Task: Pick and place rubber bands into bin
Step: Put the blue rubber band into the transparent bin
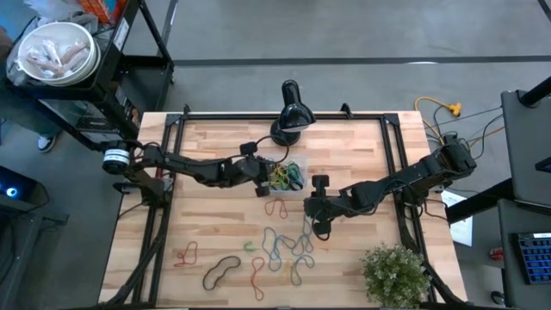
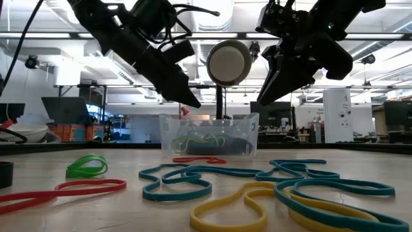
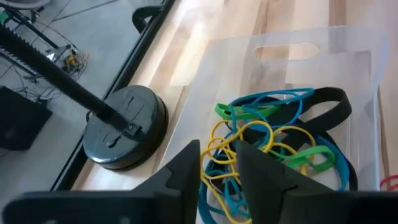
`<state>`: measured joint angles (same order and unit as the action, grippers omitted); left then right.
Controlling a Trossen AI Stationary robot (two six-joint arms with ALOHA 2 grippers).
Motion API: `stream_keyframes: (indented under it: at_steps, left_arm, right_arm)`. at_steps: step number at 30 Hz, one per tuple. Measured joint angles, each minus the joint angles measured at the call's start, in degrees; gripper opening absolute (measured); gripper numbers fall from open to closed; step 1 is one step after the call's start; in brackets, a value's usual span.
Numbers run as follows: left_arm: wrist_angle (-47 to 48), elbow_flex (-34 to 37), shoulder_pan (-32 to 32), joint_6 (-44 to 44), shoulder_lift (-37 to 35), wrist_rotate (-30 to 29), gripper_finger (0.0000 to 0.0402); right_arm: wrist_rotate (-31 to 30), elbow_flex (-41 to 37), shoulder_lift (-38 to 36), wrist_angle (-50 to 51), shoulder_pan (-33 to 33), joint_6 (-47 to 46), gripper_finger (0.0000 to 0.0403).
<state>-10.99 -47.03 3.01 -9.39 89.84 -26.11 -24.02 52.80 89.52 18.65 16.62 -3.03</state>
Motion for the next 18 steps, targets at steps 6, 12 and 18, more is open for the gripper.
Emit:
stream_keyframes:
  at_steps: [6,12,18]
  left_arm:
    - [0.49,-0.58,-1.49,-0.71,-4.03,-0.09,0.0111]
    - [4.82,-0.17,-5.92,-1.99,-14.02,-0.09,0.0112]
    - [7.43,4.40,-11.44,-1.12,-23.89,-0.13,0.0112]
  right_arm:
    - [0.62,-0.87,0.00,0.70,0.01,-2.42,0.0061]
    - [5.45,-2.42,0.00,0.87,0.02,-4.77,0.0061]
    - [12.33,-4.62,0.00,-1.68,0.02,-7.10,0.0061]
